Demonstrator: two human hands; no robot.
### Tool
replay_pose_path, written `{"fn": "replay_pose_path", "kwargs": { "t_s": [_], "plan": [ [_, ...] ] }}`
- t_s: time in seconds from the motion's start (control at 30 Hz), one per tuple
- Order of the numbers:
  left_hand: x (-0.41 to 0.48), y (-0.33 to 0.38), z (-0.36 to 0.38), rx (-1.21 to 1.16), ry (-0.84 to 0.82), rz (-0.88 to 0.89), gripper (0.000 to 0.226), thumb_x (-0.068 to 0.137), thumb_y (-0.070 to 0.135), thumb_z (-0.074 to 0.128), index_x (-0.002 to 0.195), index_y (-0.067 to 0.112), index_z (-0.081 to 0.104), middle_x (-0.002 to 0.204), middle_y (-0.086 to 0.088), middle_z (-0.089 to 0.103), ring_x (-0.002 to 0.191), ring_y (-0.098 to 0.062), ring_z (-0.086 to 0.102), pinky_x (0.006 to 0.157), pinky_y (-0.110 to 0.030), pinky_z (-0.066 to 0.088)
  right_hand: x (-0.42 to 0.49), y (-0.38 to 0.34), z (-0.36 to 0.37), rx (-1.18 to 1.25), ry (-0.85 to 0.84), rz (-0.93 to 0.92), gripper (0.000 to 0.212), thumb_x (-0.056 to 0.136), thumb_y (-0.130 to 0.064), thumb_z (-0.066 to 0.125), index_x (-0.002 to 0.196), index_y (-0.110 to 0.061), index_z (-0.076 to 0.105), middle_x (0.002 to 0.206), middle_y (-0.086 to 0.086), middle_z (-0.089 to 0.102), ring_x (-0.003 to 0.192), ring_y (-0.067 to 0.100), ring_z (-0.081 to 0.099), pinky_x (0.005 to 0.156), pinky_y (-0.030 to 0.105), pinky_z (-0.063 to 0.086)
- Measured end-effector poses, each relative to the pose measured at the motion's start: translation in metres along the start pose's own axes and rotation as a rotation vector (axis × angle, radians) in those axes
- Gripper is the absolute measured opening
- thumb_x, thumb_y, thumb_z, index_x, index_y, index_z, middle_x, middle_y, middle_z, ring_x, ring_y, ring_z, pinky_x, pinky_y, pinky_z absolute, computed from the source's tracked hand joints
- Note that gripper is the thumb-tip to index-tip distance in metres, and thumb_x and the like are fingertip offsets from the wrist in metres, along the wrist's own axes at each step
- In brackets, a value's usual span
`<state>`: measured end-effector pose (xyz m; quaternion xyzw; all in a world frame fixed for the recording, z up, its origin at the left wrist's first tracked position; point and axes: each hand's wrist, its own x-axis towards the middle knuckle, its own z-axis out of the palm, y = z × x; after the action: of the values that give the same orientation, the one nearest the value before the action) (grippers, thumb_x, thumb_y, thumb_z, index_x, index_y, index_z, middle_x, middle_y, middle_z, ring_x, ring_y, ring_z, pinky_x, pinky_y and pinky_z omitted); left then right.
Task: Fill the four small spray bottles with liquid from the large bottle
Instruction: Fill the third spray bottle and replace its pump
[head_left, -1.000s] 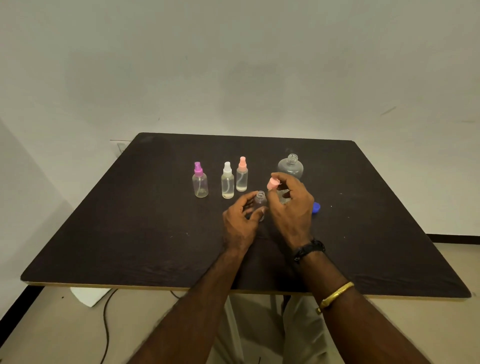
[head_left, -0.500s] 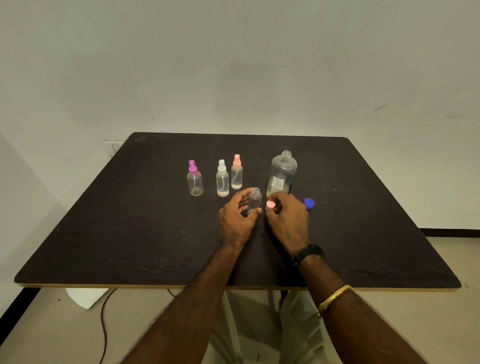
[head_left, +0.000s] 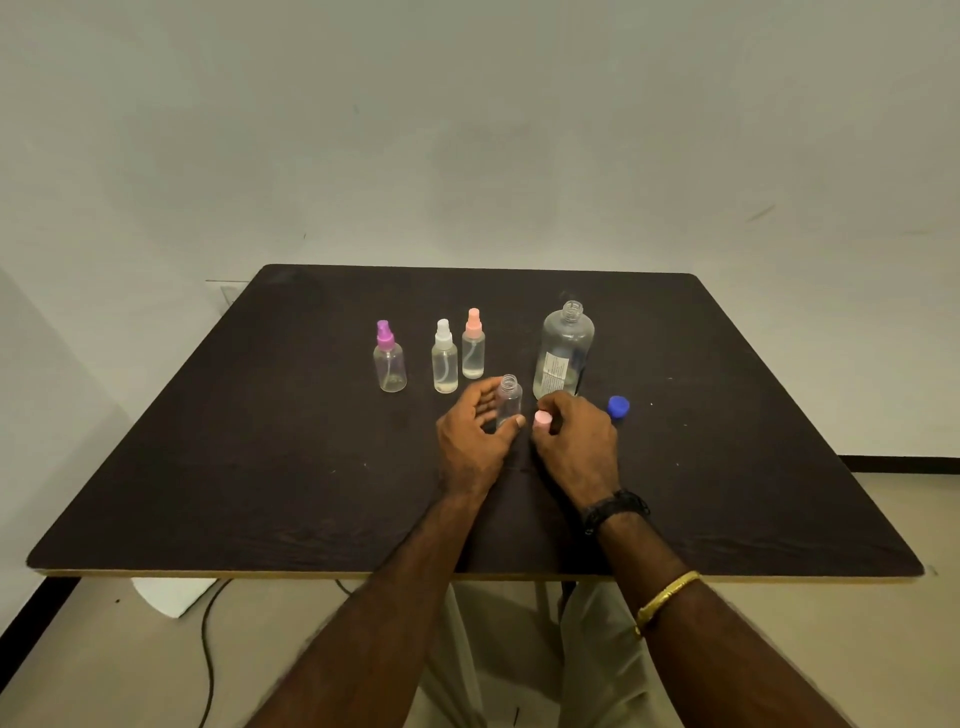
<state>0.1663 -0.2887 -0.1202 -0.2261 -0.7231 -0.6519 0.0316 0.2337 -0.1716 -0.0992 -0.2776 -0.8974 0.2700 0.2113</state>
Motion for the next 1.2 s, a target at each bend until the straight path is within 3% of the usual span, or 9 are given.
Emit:
{"fn": "replay_pose_path", "kwargs": {
  "t_s": [0.1,0.2,0.37,0.47,0.57,0.63,0.83,1.2],
  "plan": [
    [0.0,0.0,0.0,-0.005,0.004,-0.005,0.058,0.076,0.006,0.088,0.128,0.017,0.065,0.113,0.009,0.071,0.106,0.001,0.068,0.092,-0.016,0.055,0.001,-0.005,-0.006,0.05,0.055,0.028,0.03,0.089,-0.023,0.072,0.118,-0.019,0.068,0.116,0.002,0.068,0.099,0.015,0.066,0.092,0.031,0.056],
    [0.0,0.001,0.0,-0.002,0.009,0.001,0.058,0.075,0.009,0.089,0.128,0.016,0.066,0.111,0.012,0.07,0.107,0.0,0.069,0.092,-0.018,0.057,0.005,-0.011,-0.013,0.11,0.212,0.048,0.03,0.087,-0.025,0.072,0.117,-0.021,0.067,0.112,0.001,0.066,0.097,0.016,0.065,0.084,0.03,0.056],
    [0.0,0.003,0.0,-0.029,0.006,0.011,0.058,0.077,0.01,0.089,0.129,0.021,0.066,0.112,0.015,0.071,0.107,-0.001,0.07,0.093,-0.022,0.058,0.018,-0.018,-0.019,0.256,0.401,0.12,0.045,0.08,-0.03,0.078,0.116,-0.024,0.052,0.115,-0.005,0.05,0.096,0.013,0.057,0.084,0.037,0.056],
    [0.0,0.001,0.0,-0.028,0.004,0.012,0.058,0.078,0.01,0.088,0.131,0.021,0.066,0.117,0.007,0.074,0.109,-0.004,0.07,0.095,-0.028,0.059,0.027,-0.02,-0.019,0.313,0.386,0.151,0.065,0.081,-0.033,0.08,0.135,-0.02,0.047,0.135,0.004,0.049,0.11,0.015,0.056,0.094,0.034,0.055],
    [0.001,-0.001,0.0,-0.021,-0.006,0.004,0.059,0.078,0.011,0.088,0.133,0.02,0.066,0.119,0.005,0.074,0.109,-0.006,0.071,0.095,-0.032,0.06,0.034,-0.022,-0.018,0.381,0.309,0.16,0.082,0.086,-0.029,0.078,0.154,-0.018,0.034,0.155,0.006,0.041,0.138,0.022,0.046,0.105,0.026,0.037],
    [0.0,-0.001,0.001,-0.013,-0.011,-0.004,0.06,0.078,0.011,0.088,0.134,0.021,0.065,0.117,0.007,0.073,0.108,-0.004,0.07,0.094,-0.03,0.06,0.036,-0.022,-0.016,0.419,0.28,0.155,0.086,0.087,-0.027,0.077,0.158,-0.016,0.029,0.159,0.005,0.039,0.145,0.021,0.039,0.112,0.027,0.032],
    [0.0,-0.001,0.0,-0.01,-0.015,-0.01,0.06,0.079,0.011,0.087,0.133,0.021,0.065,0.119,0.006,0.074,0.108,-0.004,0.071,0.095,-0.033,0.06,0.044,-0.019,-0.006,0.45,0.276,0.135,0.086,0.086,-0.025,0.08,0.157,-0.017,0.032,0.156,0.004,0.045,0.144,0.021,0.042,0.118,0.037,0.038],
    [0.0,-0.001,0.0,-0.026,-0.006,0.006,0.06,0.081,0.011,0.086,0.136,0.018,0.064,0.123,0.003,0.073,0.111,-0.006,0.07,0.095,-0.033,0.06,0.046,-0.014,-0.004,0.453,0.28,0.076,0.081,0.085,-0.019,0.079,0.154,-0.018,0.037,0.152,0.003,0.05,0.141,0.021,0.046,0.115,0.04,0.042]
  ]
}}
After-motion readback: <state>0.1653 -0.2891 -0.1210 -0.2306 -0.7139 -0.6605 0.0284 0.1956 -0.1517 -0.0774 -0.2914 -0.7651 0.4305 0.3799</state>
